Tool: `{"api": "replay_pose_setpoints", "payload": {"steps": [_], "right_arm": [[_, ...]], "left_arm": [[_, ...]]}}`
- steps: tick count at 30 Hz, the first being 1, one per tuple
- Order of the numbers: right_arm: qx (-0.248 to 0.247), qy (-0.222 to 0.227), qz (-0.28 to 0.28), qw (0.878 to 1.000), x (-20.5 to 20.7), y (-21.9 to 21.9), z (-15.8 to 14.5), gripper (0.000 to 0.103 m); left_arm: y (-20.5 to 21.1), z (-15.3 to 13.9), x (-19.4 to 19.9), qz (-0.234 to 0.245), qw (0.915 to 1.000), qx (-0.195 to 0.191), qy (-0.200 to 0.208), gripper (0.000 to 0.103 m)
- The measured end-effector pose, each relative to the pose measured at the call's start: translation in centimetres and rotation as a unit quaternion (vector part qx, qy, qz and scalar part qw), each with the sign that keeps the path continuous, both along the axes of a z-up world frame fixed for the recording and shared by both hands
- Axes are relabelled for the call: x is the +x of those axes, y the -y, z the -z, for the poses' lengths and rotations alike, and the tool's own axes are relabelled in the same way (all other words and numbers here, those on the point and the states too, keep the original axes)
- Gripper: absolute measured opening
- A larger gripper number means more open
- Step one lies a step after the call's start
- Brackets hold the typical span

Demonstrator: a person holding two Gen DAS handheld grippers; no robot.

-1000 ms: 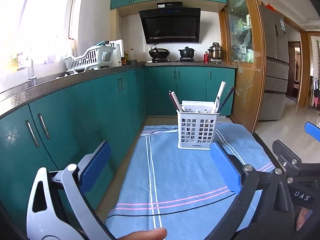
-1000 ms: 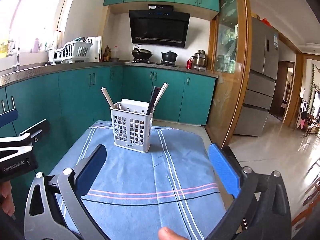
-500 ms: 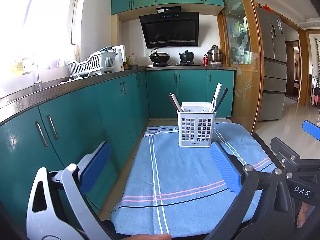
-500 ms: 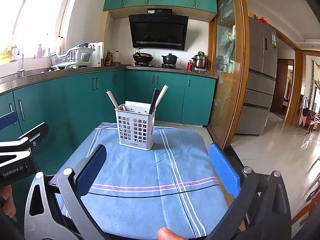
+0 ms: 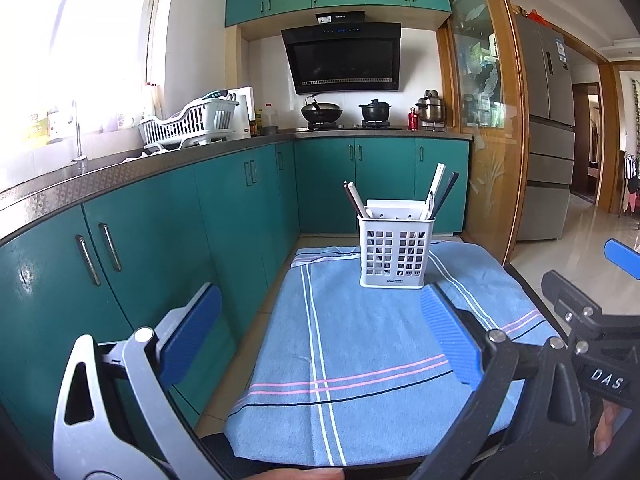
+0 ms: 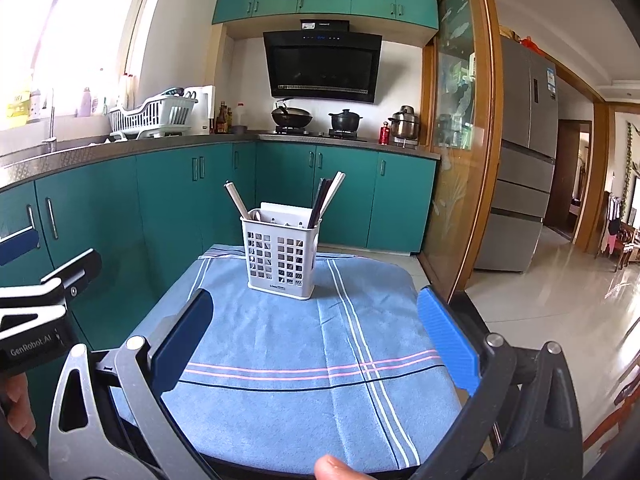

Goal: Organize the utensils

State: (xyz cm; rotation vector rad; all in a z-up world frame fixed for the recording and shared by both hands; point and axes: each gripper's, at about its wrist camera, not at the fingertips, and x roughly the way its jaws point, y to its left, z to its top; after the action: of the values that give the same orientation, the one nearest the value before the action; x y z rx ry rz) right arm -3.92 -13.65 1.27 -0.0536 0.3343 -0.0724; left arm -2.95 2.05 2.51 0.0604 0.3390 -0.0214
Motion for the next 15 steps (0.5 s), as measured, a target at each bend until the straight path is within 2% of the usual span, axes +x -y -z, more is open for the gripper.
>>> {"api": "replay_pose_setpoints", "payload": {"steps": [15], "right_arm": [[0.015, 0.004, 0.002, 1.0, -0.5, 0.27, -0.13, 0.1]], "left_arm": [[-0.15, 0.11, -0.24, -0.002, 1.0, 0.001, -0.003, 0.099]]}}
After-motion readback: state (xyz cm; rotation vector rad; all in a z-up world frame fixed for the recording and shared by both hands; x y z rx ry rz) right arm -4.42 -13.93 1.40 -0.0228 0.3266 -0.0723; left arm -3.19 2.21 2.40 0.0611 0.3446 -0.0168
